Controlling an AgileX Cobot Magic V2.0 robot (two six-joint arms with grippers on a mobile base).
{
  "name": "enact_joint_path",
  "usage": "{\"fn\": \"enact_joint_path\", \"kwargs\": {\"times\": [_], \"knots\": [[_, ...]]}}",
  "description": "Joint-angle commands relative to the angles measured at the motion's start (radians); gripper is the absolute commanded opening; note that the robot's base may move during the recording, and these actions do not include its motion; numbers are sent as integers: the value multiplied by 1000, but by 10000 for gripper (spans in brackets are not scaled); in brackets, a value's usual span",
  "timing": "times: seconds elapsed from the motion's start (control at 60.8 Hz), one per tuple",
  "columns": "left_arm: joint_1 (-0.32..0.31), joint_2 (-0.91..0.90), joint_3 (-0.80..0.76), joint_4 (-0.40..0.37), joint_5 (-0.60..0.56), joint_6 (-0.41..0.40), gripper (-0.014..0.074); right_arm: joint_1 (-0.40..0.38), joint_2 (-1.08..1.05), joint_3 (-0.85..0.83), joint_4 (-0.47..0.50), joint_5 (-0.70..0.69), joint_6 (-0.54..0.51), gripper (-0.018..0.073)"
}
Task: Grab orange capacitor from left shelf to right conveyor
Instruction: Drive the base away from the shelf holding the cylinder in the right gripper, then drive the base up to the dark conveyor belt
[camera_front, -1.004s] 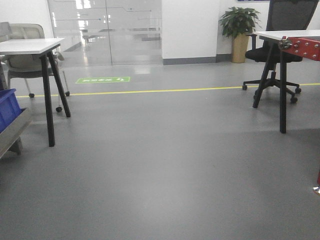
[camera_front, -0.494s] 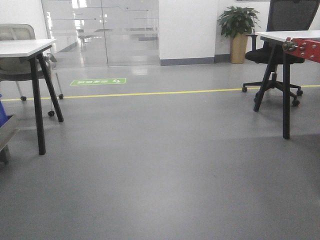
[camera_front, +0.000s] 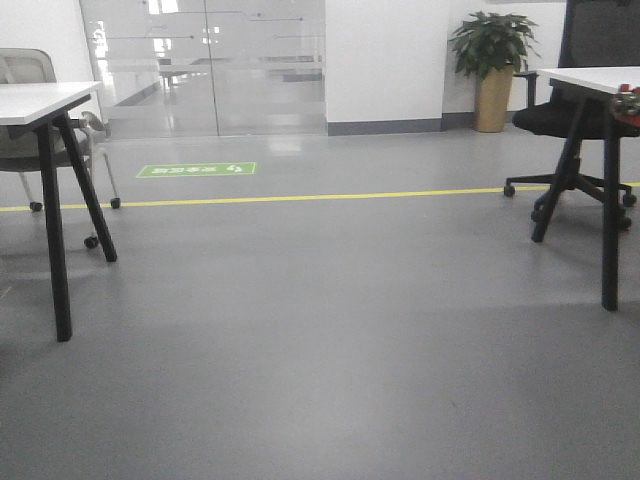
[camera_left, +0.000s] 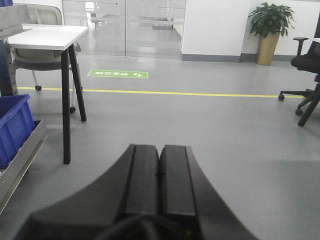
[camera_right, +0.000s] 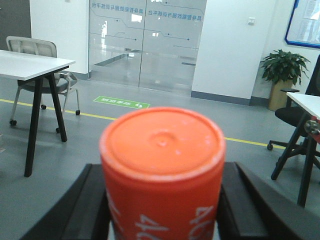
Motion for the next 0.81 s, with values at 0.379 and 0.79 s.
{"fn": "enact_joint_path", "kwargs": {"times": [0.379,0.79], "knots": [[1,-10,-3,-2,-90,-2,-127,-4,17,-23,-8,-98,-9,55],[1,-10,-3,-2,-90,-2,-127,-4,17,-23,-8,-98,-9,55]]}}
